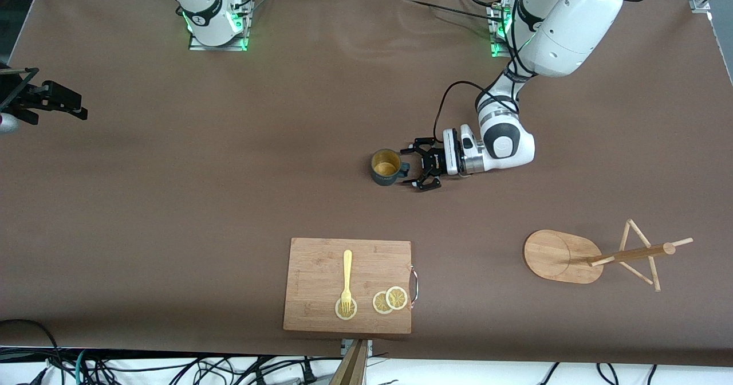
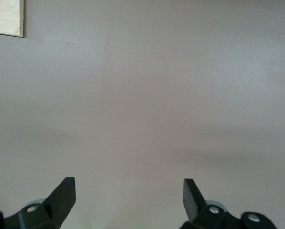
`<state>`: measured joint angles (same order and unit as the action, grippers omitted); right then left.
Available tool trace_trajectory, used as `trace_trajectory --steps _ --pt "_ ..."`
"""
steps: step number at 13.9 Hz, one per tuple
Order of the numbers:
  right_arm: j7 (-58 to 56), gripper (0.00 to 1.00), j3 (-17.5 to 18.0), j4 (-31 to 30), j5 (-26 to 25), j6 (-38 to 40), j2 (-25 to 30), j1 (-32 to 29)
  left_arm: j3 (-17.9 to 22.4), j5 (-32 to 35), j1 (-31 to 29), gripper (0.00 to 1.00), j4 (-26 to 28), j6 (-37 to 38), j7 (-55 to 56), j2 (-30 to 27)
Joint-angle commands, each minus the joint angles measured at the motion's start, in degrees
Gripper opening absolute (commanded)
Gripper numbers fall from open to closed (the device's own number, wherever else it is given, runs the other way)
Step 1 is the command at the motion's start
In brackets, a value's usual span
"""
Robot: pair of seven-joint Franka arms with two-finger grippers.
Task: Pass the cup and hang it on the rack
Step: 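Grasp the teal mug by its handle with the left gripper and lift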
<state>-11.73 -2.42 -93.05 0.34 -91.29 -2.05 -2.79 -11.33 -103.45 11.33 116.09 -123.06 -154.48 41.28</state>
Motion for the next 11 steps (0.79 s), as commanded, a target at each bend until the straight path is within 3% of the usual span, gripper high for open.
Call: trace_trajectory --steps 1,2,3,4,5,8,11 --pt "0.04 1.00 0.49 0.24 0.72 1.55 0.55 -0.64 -0.09 -2.89 0.27 0.64 1.24 -0.42 -2.67 -0.23" --pt "0.04 1.00 0.49 0.32 0.72 2.07 0.55 -0.64 -0.09 -3.16 0.27 0.49 1.68 -0.42 -2.93 -0.23" --pt "0.13 1.00 0.49 0.24 0.72 1.99 0.55 -0.64 -0.09 -3.34 0.19 0.25 1.95 -0.42 -2.94 -0.23" --pt "0.13 1.00 0.49 0.32 0.72 1.99 0.55 -0.64 -0.09 -3.51 0.18 0.08 1.95 -0.42 -2.94 -0.32" --pt "0.13 1.00 0.49 0.32 0.72 1.99 0.55 -0.64 0.00 -3.60 0.10 0.00 1.86 -0.42 -2.85 -0.23" --pt "0.22 1.00 0.57 0.32 0.72 1.99 0.55 -0.64 0.35 -3.52 -0.43 0.00 1.51 -0.16 1.61 -0.49" --pt "0.13 1.00 0.57 0.32 0.72 1.99 0.55 -0.64 0.35 -2.99 -1.57 0.00 1.60 0.02 16.17 -3.29"
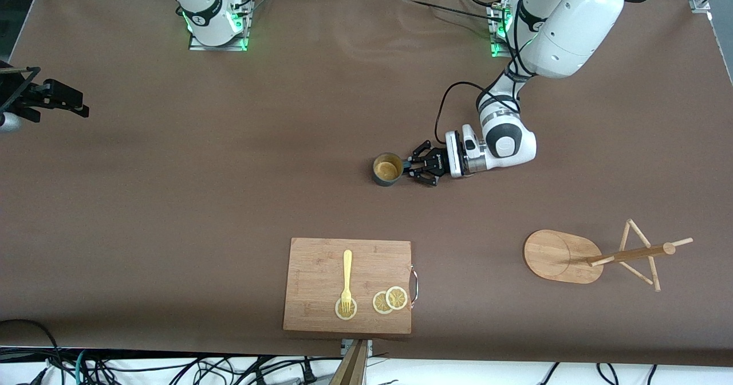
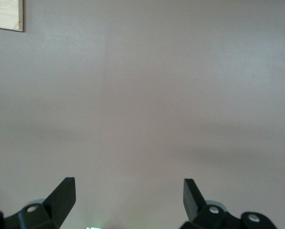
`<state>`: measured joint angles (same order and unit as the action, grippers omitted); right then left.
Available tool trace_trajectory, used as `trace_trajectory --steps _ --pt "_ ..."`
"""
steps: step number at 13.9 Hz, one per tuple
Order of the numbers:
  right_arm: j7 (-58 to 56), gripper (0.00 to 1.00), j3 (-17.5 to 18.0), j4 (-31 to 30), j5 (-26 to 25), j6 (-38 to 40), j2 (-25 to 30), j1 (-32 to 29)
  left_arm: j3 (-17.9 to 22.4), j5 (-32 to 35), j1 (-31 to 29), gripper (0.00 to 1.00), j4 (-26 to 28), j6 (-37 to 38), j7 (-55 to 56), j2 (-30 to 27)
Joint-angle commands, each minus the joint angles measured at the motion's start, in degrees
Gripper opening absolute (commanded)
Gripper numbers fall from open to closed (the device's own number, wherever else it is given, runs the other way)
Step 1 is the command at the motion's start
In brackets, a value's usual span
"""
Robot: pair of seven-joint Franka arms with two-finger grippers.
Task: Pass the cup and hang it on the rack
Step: 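Grasp the teal mug by its handle with the left gripper and lift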
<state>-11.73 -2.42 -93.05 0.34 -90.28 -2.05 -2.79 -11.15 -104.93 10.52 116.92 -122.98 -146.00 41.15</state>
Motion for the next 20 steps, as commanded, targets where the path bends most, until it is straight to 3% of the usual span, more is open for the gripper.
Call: trace_trajectory --steps 1,3,7,13,17,20 --pt "0.13 1.00 0.49 0.32 0.72 0.98 0.47 -0.64 0.07 -1.33 -1.20 0.00 0.76 0.19 13.32 -4.14" --pt "0.13 1.00 0.57 0.32 0.72 0.98 0.55 -0.64 -0.02 0.50 -2.34 0.00 0.76 0.37 23.26 -6.51" --pt "0.13 1.00 0.57 0.32 0.72 0.98 0.47 -0.55 -0.02 12.09 -6.99 0.00 0.50 1.06 48.02 -14.15" --pt "0.13 1.00 0.57 0.32 1.15 1.07 0.55 -0.55 0.86 24.66 -17.88 0.00 0.59 13.97 82.06 -23.56" --pt "0.13 1.00 0.57 0.32 1.15 0.98 0.46 -0.55 10.59 30.66 -20.62 0.00 0.24 28.72 95.62 -27.00" --pt "0.13 1.00 0.57 0.32 1.15 1.07 0.46 -0.55 18.51 31.37 -22.11 0.00 -0.29 39.45 98.10 -26.57"
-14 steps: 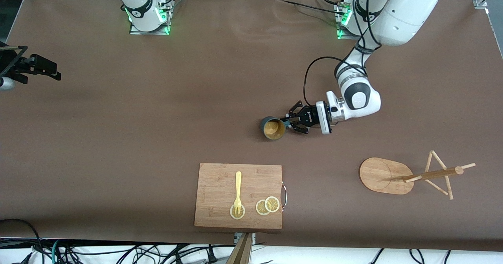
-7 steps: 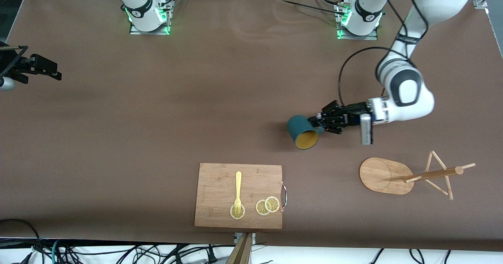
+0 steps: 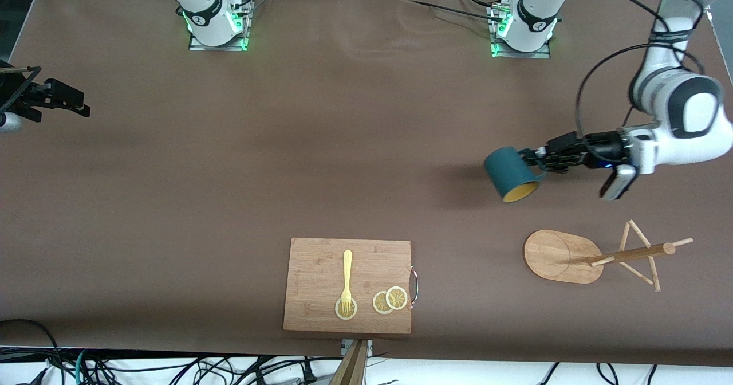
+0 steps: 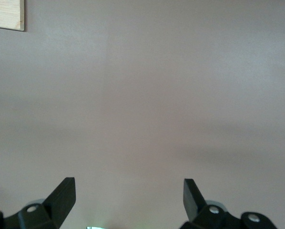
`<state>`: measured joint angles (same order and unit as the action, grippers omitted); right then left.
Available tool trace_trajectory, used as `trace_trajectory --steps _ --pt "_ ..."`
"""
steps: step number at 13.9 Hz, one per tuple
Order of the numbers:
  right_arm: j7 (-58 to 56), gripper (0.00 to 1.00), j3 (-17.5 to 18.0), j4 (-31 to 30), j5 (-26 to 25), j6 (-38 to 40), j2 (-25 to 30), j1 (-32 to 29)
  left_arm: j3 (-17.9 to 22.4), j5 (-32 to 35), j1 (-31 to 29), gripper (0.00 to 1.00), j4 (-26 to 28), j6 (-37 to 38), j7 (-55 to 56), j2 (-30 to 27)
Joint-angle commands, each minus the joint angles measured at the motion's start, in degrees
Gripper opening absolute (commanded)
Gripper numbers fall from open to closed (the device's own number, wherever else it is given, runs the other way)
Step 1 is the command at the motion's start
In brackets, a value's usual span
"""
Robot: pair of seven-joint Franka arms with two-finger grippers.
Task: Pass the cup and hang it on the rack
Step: 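Carry the mug with the left gripper and hang its handle on a rack peg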
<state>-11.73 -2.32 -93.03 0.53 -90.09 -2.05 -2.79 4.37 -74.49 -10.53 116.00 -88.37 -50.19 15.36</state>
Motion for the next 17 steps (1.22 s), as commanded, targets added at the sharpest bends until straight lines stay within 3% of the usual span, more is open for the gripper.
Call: trace_trajectory --steps 1,3,6,9,15,17 --pt "0.13 1.00 0.47 0.30 0.97 0.88 0.47 -0.55 4.14 0.92 -2.21 0.00 0.80 6.61 3.69 -0.34" --pt "0.13 1.00 0.47 0.30 0.97 0.88 0.47 -0.55 4.68 0.23 -5.02 0.00 0.63 8.12 8.33 1.15" --pt "0.13 1.00 0.47 0.30 0.97 0.88 0.47 -0.55 4.68 -7.84 -6.70 0.00 0.19 8.12 18.16 3.53" --pt "0.13 1.00 0.47 0.30 0.97 0.88 0.47 -0.55 4.68 -10.50 -8.89 0.00 -3.93 8.21 28.29 6.34" --pt "0.05 1.00 0.47 0.21 0.97 0.88 0.47 -0.55 4.68 -15.59 -12.50 0.00 -4.21 10.06 27.87 12.05" --pt "0.05 1.00 0.47 0.30 0.97 0.88 0.47 -0.55 4.68 -19.63 -12.41 0.00 -7.08 10.06 28.39 14.42"
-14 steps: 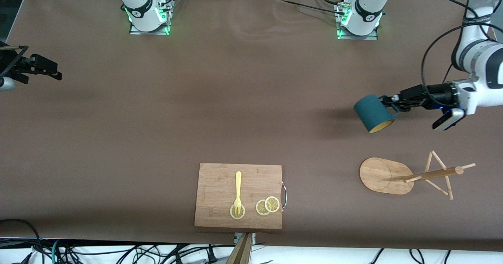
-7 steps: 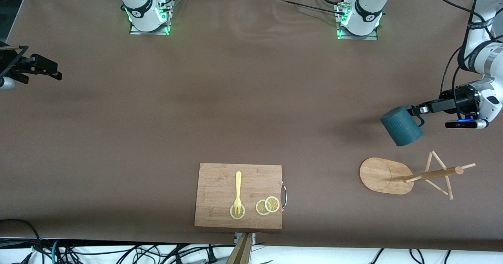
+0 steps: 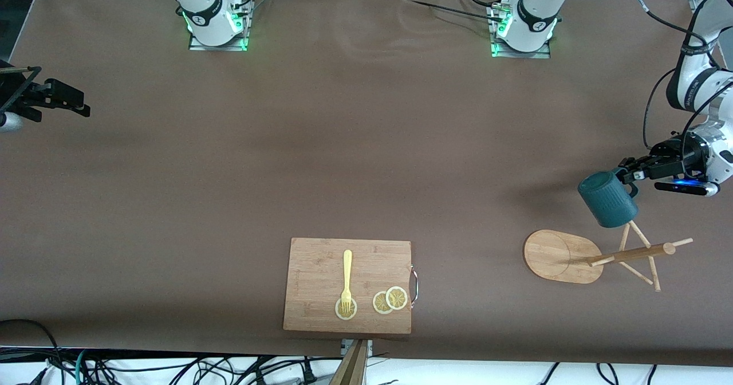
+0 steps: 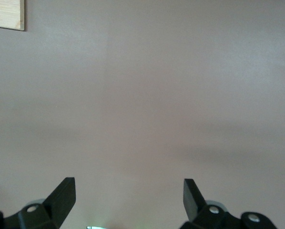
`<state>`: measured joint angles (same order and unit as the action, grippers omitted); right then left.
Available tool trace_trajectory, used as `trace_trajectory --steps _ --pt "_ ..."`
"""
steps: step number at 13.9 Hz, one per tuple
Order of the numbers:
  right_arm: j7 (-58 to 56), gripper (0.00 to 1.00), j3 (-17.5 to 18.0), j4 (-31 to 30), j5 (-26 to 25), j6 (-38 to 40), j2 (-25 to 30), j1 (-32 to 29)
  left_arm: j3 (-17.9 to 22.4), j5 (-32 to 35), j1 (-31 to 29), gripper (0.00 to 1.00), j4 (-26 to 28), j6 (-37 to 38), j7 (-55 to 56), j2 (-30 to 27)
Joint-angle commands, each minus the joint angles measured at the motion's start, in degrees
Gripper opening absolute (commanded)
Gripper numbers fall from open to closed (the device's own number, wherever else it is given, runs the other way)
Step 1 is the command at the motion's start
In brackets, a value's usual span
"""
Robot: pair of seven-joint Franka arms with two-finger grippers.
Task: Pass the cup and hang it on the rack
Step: 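Carry the mug with the left gripper and hang its handle on a rack peg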
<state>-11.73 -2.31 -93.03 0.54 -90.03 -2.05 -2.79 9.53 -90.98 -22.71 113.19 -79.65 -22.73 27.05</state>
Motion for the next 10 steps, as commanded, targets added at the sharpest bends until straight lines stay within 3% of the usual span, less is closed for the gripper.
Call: trace_trajectory --steps 1,8,10 --pt "0.05 1.00 0.47 0.30 0.95 0.82 0.46 -0.55 -0.48 -3.15 -0.32 0.00 -5.60 1.34 1.11 3.35" --pt "0.13 1.00 0.47 0.30 0.95 0.82 0.46 -0.55 -0.48 -4.46 -2.34 0.00 -8.42 3.27 0.94 8.18" --pt "0.05 1.00 0.47 0.21 0.95 0.82 0.46 -0.55 -0.48 -5.60 -2.43 0.04 -8.42 3.36 0.76 9.33"
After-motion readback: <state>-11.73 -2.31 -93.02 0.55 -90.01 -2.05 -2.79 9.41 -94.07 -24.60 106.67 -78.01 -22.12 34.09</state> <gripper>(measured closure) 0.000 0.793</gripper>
